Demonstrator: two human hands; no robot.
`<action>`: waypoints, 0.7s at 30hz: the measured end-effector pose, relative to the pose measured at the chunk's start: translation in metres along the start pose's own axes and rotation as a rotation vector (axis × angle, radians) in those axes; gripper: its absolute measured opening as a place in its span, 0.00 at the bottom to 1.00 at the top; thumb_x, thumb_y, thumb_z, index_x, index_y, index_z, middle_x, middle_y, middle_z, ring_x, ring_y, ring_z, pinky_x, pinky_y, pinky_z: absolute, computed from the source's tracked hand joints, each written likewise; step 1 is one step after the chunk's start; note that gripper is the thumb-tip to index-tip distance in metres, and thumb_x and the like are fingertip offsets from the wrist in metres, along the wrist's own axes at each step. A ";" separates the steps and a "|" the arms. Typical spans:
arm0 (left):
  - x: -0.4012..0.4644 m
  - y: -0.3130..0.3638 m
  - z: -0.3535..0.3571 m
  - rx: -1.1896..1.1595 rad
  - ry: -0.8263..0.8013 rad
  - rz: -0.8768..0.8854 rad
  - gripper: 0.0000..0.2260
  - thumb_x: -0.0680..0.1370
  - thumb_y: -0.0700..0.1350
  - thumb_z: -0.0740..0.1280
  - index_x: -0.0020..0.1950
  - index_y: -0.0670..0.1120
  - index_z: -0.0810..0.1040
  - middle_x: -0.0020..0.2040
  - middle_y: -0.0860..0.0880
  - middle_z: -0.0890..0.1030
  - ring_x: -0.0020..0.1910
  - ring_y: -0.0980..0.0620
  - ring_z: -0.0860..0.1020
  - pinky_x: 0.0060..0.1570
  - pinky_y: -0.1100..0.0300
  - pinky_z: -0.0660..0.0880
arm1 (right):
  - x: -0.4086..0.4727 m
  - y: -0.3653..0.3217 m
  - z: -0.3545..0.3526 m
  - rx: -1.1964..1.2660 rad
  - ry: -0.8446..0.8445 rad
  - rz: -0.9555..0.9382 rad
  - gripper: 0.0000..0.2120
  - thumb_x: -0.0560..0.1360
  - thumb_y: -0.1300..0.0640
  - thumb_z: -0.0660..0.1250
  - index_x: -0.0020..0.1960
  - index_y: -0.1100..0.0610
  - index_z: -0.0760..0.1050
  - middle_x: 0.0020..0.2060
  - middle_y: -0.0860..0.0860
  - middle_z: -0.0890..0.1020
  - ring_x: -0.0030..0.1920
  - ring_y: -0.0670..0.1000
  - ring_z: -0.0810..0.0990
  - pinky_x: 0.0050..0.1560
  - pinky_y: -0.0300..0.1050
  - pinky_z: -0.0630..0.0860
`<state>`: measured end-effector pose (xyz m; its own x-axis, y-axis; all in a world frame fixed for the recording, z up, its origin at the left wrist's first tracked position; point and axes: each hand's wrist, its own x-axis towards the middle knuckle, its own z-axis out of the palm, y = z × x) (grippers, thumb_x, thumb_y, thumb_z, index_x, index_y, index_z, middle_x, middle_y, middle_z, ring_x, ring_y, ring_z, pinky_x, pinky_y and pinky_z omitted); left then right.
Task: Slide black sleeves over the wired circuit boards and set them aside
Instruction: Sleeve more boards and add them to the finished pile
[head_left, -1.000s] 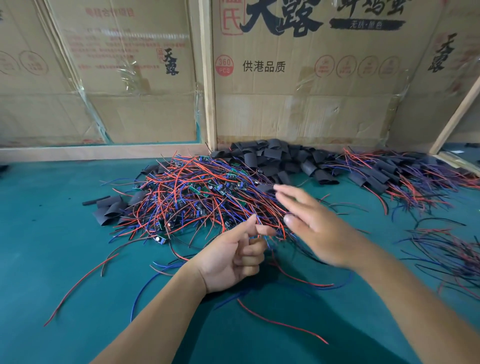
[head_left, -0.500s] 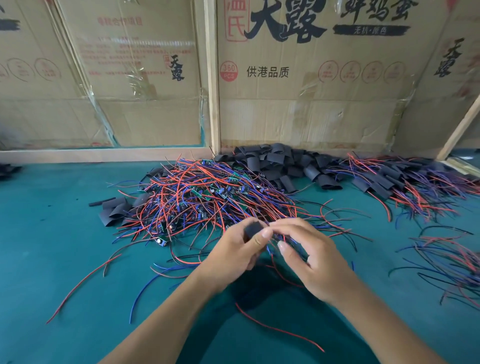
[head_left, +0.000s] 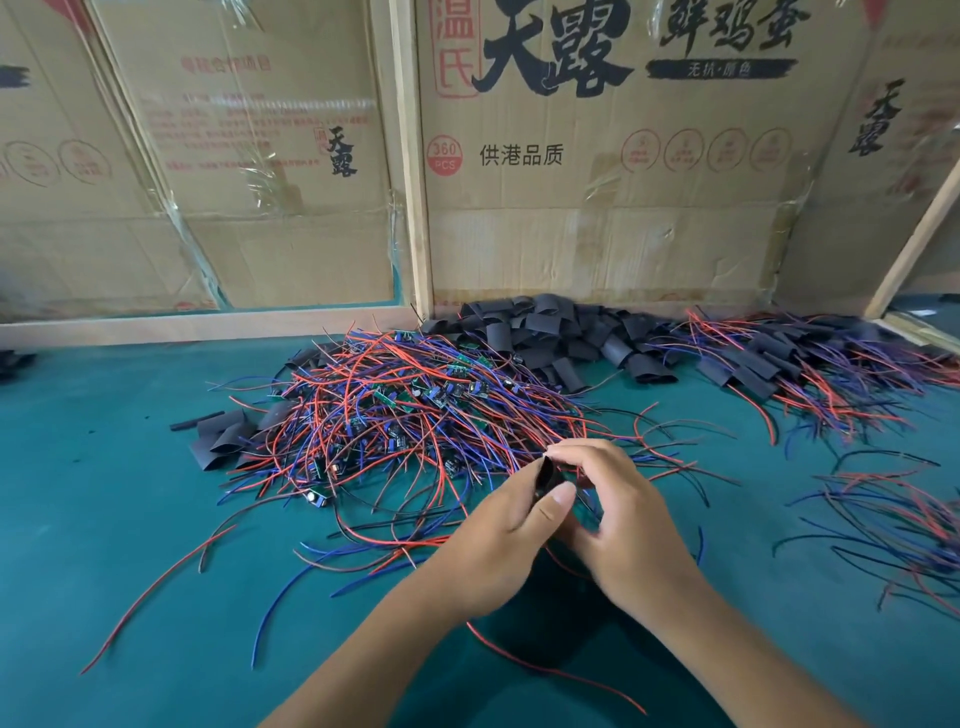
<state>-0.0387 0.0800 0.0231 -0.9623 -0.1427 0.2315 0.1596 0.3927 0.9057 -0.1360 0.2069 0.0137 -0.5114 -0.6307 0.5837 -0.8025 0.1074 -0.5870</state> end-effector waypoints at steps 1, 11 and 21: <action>0.000 0.001 -0.003 0.098 -0.006 0.038 0.16 0.85 0.55 0.55 0.69 0.53 0.73 0.61 0.59 0.79 0.63 0.60 0.75 0.65 0.60 0.69 | 0.001 0.000 0.000 0.004 0.004 -0.005 0.19 0.70 0.59 0.70 0.61 0.56 0.78 0.57 0.44 0.79 0.60 0.45 0.77 0.62 0.32 0.69; 0.025 -0.005 -0.059 0.760 0.346 -0.012 0.08 0.83 0.42 0.60 0.58 0.46 0.78 0.53 0.51 0.78 0.54 0.51 0.73 0.52 0.61 0.68 | 0.004 0.017 -0.005 0.002 0.030 0.061 0.17 0.72 0.59 0.76 0.53 0.43 0.75 0.49 0.36 0.81 0.50 0.37 0.79 0.51 0.27 0.70; 0.082 -0.010 -0.087 1.567 0.128 0.123 0.12 0.82 0.45 0.64 0.65 0.50 0.72 0.63 0.50 0.72 0.63 0.47 0.67 0.60 0.54 0.62 | 0.004 0.021 -0.003 -0.046 0.118 0.023 0.16 0.73 0.59 0.75 0.58 0.51 0.76 0.48 0.41 0.81 0.50 0.45 0.80 0.50 0.41 0.75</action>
<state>-0.0998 -0.0149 0.0638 -0.9238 -0.0813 0.3740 -0.2233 0.9081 -0.3542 -0.1559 0.2094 0.0051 -0.5599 -0.5335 0.6339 -0.8021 0.1573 -0.5761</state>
